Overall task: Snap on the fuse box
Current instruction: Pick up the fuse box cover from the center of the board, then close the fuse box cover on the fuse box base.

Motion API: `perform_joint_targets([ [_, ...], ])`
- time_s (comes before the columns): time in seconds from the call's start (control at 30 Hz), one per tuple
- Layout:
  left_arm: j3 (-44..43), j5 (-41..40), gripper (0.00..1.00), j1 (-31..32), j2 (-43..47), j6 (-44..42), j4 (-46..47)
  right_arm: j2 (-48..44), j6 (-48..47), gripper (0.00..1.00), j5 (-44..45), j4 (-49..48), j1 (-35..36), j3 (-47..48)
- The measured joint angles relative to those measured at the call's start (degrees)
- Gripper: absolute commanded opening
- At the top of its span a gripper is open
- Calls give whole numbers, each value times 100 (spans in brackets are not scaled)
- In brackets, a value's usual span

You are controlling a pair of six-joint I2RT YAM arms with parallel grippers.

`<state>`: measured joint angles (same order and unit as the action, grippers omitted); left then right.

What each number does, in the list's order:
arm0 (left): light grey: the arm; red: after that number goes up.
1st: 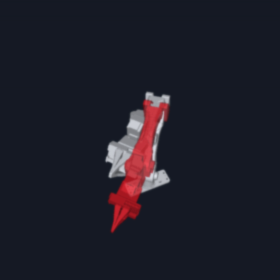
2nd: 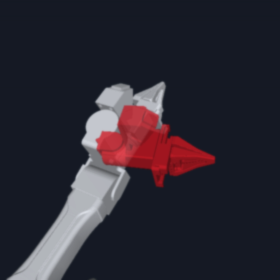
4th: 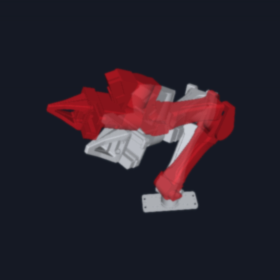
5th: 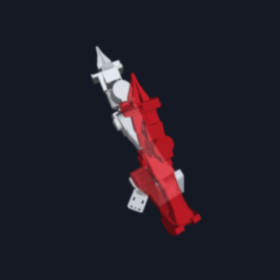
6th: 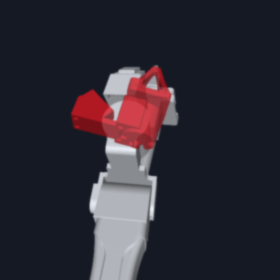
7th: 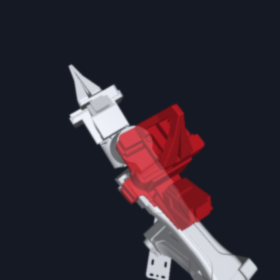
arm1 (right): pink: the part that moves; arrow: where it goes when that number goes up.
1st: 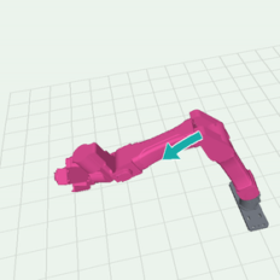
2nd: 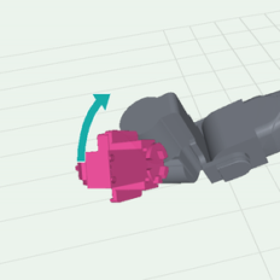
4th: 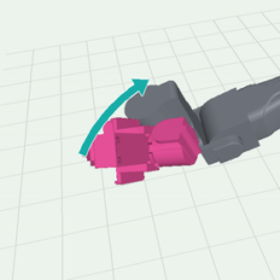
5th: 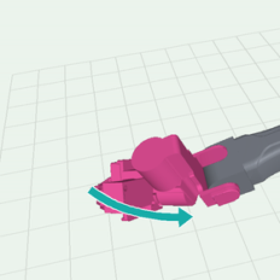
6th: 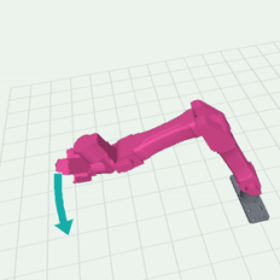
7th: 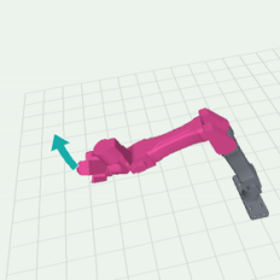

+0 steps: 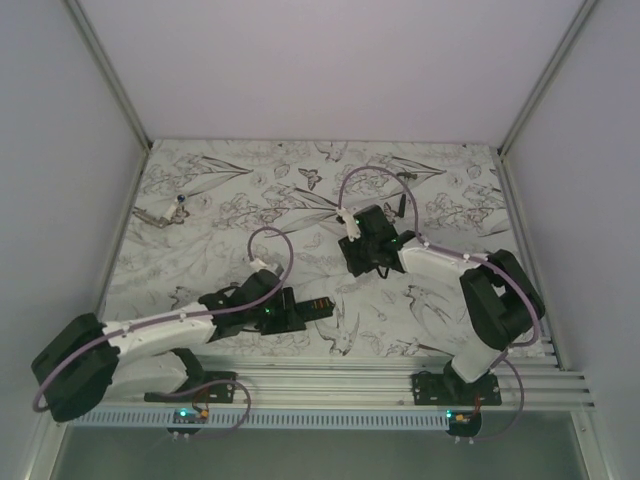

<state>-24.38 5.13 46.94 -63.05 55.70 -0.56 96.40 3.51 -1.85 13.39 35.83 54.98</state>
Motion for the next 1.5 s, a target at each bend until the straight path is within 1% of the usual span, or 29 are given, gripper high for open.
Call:
perform_joint_targets([
  [0.03, -7, -48, 47, 48, -133, 4, 92, -57, 2, 42, -2, 0, 2, -13],
  [0.1, -57, -96, 44, 98, -461, 13, 236, -170, 20, 42, -11, 9, 4, -39],
  [0.27, -313, -105, 44, 114, -1069, 15, 588, -361, 31, 41, -15, 35, 4, -129],
  [0.4, -411, -177, 44, 39, -1281, -48, 802, -522, 39, 41, -17, 85, 7, -195],
  [0.6, -577, -173, 44, -555, -1517, -341, 911, -793, 37, 41, -92, 190, 50, -256],
  [0.8, -1003, -55, 44, -981, -2041, -723, 1034, -828, 35, 40, -210, 334, 214, -256],
  [0.87, -1126, 48, 46, -1088, -2210, -804, 1121, -828, 33, 40, -234, 404, 337, -240],
  [0.93, -1187, 146, 50, -1185, -2282, -872, 1163, -828, 28, 41, -238, 494, 479, -197],
  [1.07, -1110, 251, 58, -1327, -2120, -962, 1152, -826, 37, 41, -232, 662, 848, 17],
  [1.2, -782, 391, 62, -1655, -1539, -970, 1106, -730, 94, 41, -197, 765, 1172, 398],
  [1.33, -514, 509, 67, -2124, -1084, -914, 1062, -354, 221, 41, -79, 817, 1360, 828],
  [1.5, -367, 608, 74, -2385, -654, -883, 820, 61, 341, 42, 13, 1005, 1499, 1080],
])
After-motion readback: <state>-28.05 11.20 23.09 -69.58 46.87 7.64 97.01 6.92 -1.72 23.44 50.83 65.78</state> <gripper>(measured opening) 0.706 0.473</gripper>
